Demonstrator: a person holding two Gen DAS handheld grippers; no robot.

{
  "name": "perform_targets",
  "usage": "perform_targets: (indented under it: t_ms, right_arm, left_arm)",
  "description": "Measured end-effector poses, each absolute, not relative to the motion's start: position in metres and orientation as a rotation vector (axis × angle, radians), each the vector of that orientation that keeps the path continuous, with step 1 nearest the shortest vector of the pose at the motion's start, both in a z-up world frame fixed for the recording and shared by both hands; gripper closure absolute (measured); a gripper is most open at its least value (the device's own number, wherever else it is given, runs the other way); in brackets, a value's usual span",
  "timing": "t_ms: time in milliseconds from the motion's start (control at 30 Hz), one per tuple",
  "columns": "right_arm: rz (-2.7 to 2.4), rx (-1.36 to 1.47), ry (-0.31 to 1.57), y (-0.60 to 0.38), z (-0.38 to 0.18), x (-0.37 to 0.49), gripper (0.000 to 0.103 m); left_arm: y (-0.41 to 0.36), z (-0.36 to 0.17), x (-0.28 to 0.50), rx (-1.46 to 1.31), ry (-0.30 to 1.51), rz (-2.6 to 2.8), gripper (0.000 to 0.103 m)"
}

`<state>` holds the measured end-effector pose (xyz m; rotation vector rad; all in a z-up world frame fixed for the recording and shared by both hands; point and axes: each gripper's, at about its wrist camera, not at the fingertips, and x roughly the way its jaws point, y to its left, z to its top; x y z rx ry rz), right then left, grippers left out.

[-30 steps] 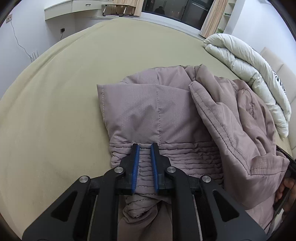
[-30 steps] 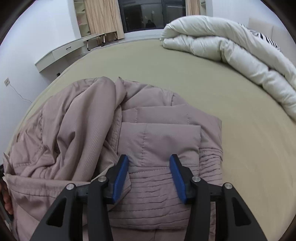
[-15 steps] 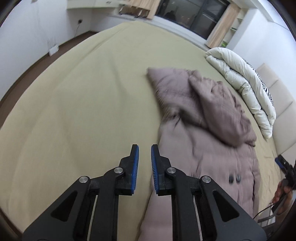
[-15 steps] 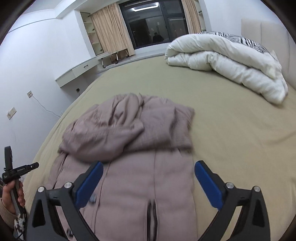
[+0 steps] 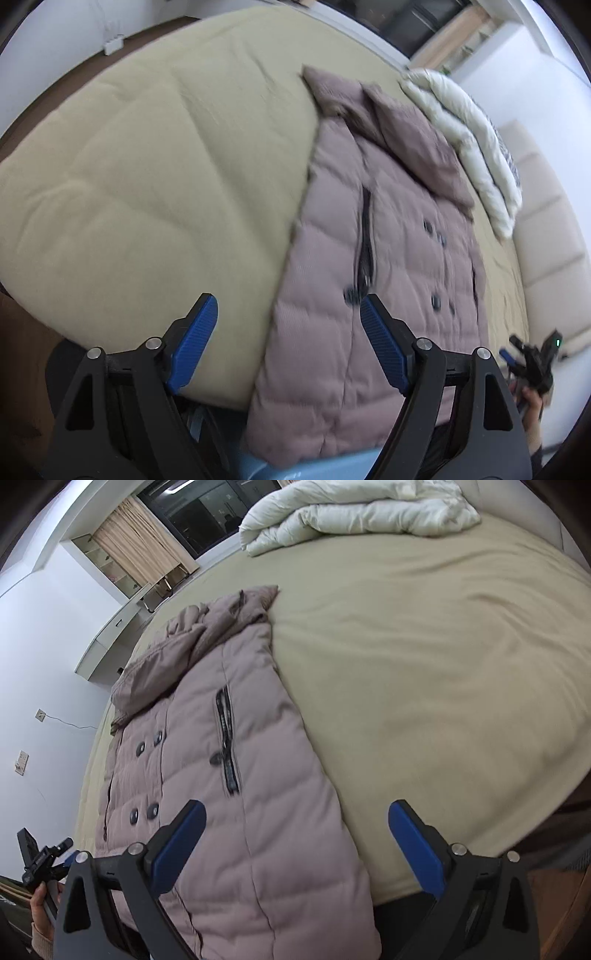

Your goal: Fold large clothes

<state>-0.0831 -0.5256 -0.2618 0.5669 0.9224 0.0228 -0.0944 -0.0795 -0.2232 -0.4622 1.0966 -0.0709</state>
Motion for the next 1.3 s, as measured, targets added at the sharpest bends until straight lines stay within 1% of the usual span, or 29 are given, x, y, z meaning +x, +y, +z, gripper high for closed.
perform_targets:
  t_ms: [200, 267, 433, 500, 633, 667, 700, 733, 767, 800, 933, 1000, 1067, 1100, 1133, 1167, 1200, 1233, 1267, 1300]
  right_arm:
    - [0.079, 0.681, 0.975, -0.535, -0.283, -0.099, 0.002]
    - [0.11, 0.696, 0.999, -0.534, -0.289, -0.1, 0.005]
    - [0.186, 0.68, 1.07, -0.521, -0.302, -0.102, 0.008]
    - [0.186, 0.679, 1.098, -0.518, -0.31, -0.104, 0.01]
    - [0.207, 0.704, 1.158, -0.515, -0.326, -0.109, 0.02]
    - [0.211, 0.7, 1.169, -0.513, -0.328, -0.111, 0.022]
    - [0.215, 0.694, 1.175, -0.512, -0.329, -0.112, 0.022]
    - [0.222, 0.694, 1.176, -0.511, -0.329, -0.113, 0.023]
    - [0.227, 0.696, 1.174, -0.511, -0.329, -0.114, 0.023]
    - [0.234, 0.704, 1.171, -0.512, -0.33, -0.115, 0.024]
    - [0.247, 0.737, 1.188, -0.515, -0.342, -0.114, 0.033]
    - [0.25, 0.744, 1.19, -0.518, -0.343, -0.114, 0.036]
    - [0.264, 0.748, 1.192, -0.518, -0.342, -0.114, 0.043]
    - [0.265, 0.75, 1.196, -0.518, -0.343, -0.114, 0.045]
    - [0.265, 0.75, 1.199, -0.518, -0.343, -0.114, 0.051]
    - [0.272, 0.751, 1.203, -0.517, -0.343, -0.113, 0.061]
    - [0.277, 0.745, 1.204, -0.516, -0.342, -0.113, 0.066]
    - [0.276, 0.733, 1.199, -0.516, -0.339, -0.113, 0.074]
    - [0.277, 0.724, 1.195, -0.511, -0.337, -0.113, 0.081]
    - [0.275, 0.708, 1.19, -0.508, -0.333, -0.112, 0.084]
  left_arm:
    - [-0.095, -0.261, -0.138, -0.472, 1.221, -0.131, 0.024]
    - [-0.096, -0.275, -0.147, -0.487, 1.252, -0.136, 0.024]
    - [-0.098, -0.305, -0.157, -0.53, 1.314, -0.169, 0.024]
    - [-0.1, -0.314, -0.157, -0.533, 1.326, -0.183, 0.024]
    - [-0.101, -0.321, -0.157, -0.572, 1.314, -0.207, 0.025]
    - [-0.103, -0.321, -0.157, -0.571, 1.309, -0.214, 0.028]
    - [-0.103, -0.32, -0.154, -0.567, 1.308, -0.225, 0.039]
    - [-0.105, -0.321, -0.155, -0.571, 1.311, -0.245, 0.043]
    - [-0.107, -0.321, -0.156, -0.577, 1.316, -0.263, 0.052]
    - [-0.11, -0.321, -0.152, -0.574, 1.321, -0.269, 0.055]
    - [-0.113, -0.325, -0.15, -0.567, 1.35, -0.265, 0.055]
    - [-0.115, -0.326, -0.148, -0.577, 1.361, -0.259, 0.054]
    - [-0.119, -0.325, -0.147, -0.572, 1.368, -0.257, 0.054]
    - [-0.121, -0.325, -0.147, -0.564, 1.366, -0.26, 0.055]
    - [-0.122, -0.324, -0.147, -0.547, 1.362, -0.261, 0.056]
    - [-0.122, -0.323, -0.148, -0.54, 1.361, -0.263, 0.07]
    - [-0.122, -0.321, -0.15, -0.539, 1.36, -0.273, 0.078]
    - [-0.125, -0.318, -0.15, -0.519, 1.357, -0.274, 0.082]
    - [-0.128, -0.314, -0.15, -0.49, 1.356, -0.277, 0.088]
    - [-0.129, -0.311, -0.15, -0.47, 1.354, -0.279, 0.093]
